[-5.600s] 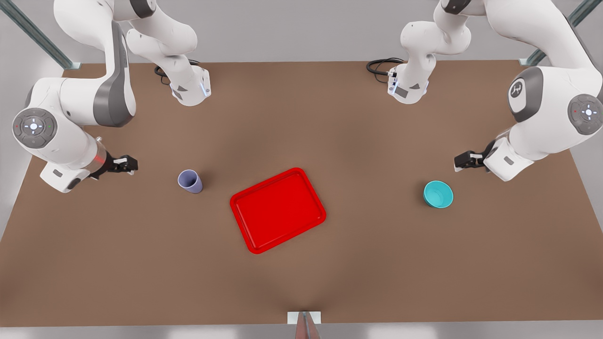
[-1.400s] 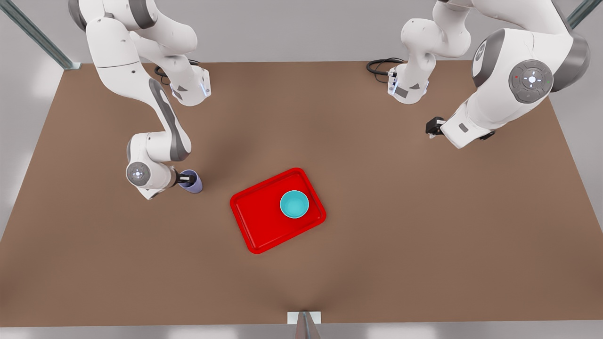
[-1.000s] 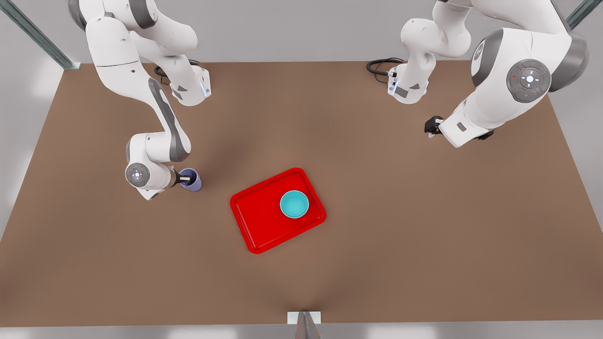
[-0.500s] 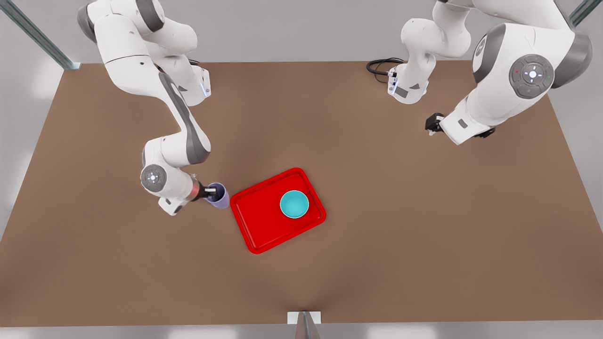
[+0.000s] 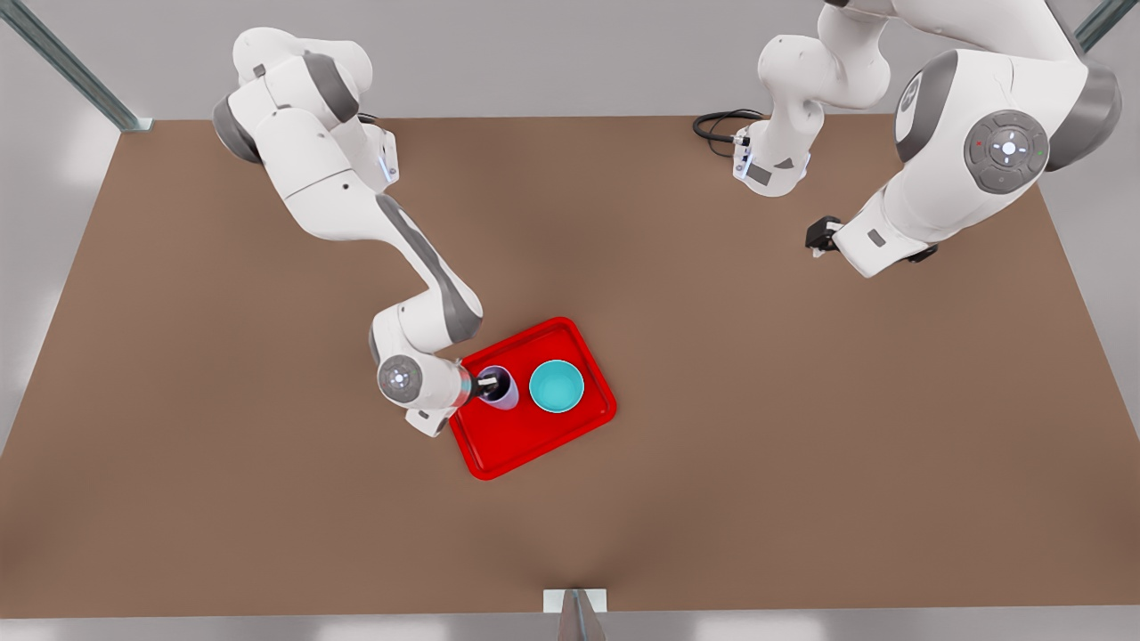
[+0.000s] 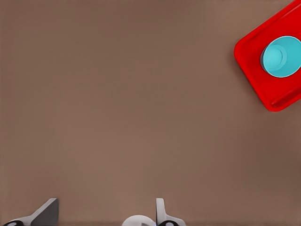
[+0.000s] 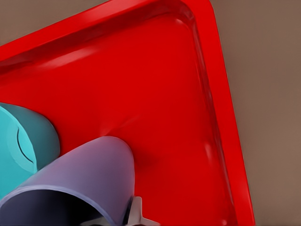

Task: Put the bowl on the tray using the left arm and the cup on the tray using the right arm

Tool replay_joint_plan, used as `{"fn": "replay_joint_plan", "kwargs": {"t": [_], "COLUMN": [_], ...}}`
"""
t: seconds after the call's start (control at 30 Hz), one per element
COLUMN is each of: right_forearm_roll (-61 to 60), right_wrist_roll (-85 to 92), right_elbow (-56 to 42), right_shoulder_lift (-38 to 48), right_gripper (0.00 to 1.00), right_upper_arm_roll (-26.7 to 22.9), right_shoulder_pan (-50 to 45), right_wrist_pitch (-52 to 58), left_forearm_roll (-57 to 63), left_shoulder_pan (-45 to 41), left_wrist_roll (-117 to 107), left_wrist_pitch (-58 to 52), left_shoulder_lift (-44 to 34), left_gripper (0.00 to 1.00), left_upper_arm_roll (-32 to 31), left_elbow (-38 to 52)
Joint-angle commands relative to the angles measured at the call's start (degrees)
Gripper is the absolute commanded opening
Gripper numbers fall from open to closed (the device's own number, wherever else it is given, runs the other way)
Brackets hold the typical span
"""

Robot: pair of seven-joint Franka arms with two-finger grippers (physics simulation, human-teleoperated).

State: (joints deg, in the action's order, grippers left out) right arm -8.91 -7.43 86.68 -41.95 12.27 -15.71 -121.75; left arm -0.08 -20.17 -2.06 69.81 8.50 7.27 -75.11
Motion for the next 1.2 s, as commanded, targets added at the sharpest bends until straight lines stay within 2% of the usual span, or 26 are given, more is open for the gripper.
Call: {"fn": "replay_joint_plan", "kwargs": {"t": [0.0,0.03,0.3,0.37,0.5,0.6,0.7,0.77,0.83,0.93,0.97,1.07,1.17], "right_forearm_roll": [0.0,0.0,0.0,0.0,0.9,7.3,18.7,18.8,18.7,18.6,18.5,18.0,18.0], "right_wrist_roll": [-0.7,-0.6,-0.2,-0.4,-1.0,-0.7,3.0,5.5,7.2,7.7,7.5,7.3,7.3], "right_elbow": [0.0,0.0,-1.2,-3.8,-7.5,-15.2,-22.3,-26.3,-31.2,-28.6,-23.1,-18.7,-18.2], "right_shoulder_lift": [0.0,0.0,0.7,0.7,3.5,5.1,5.2,5.2,5.7,15.6,21.3,23.8,23.7], "right_gripper": [0.79,1.0,1.0,1.0,1.0,1.0,1.0,1.0,1.0,1.0,1.0,1.0,1.0], "right_upper_arm_roll": [0.0,0.0,0.0,0.0,-0.6,-0.7,-0.8,-0.8,-0.7,-1.6,-4.4,-4.9,-5.0], "right_shoulder_pan": [0.1,0.1,0.4,0.4,1.3,10.8,17.0,19.9,20.6,18.8,16.5,16.2,16.0], "right_wrist_pitch": [-0.4,-0.4,0.9,4.5,17.9,37.3,47.6,50.3,55.2,56.9,56.4,54.8,54.8], "left_forearm_roll": [0.1,0.1,0.0,0.0,0.0,-0.1,-0.1,-0.2,-0.4,-0.1,-0.1,0.0,0.0], "left_shoulder_pan": [0.0,0.0,0.0,-0.2,-0.2,-0.2,-0.2,-0.2,0.1,0.0,-0.1,-0.1,-0.1], "left_wrist_roll": [0.1,0.1,0.1,0.1,0.0,0.1,0.1,0.4,0.7,0.3,0.2,0.2,0.2], "left_wrist_pitch": [-0.1,-0.1,-0.2,-0.2,-0.2,-0.1,-0.1,-0.2,-5.0,-5.1,-5.1,-5.1,-5.1], "left_shoulder_lift": [-0.1,-0.1,-0.1,-0.1,-0.1,-0.1,-0.1,-0.1,-0.2,-0.2,-0.2,-0.2,-0.1], "left_gripper": [1.0,1.0,1.0,1.0,1.0,1.0,1.0,1.0,1.0,1.0,1.0,1.0,1.0], "left_upper_arm_roll": [0.0,0.0,0.0,0.0,0.0,0.0,0.0,0.1,0.8,0.8,0.8,0.8,0.8], "left_elbow": [0.0,0.0,0.0,0.0,0.0,0.0,0.0,0.0,0.0,0.0,0.0,0.0,0.0]}}
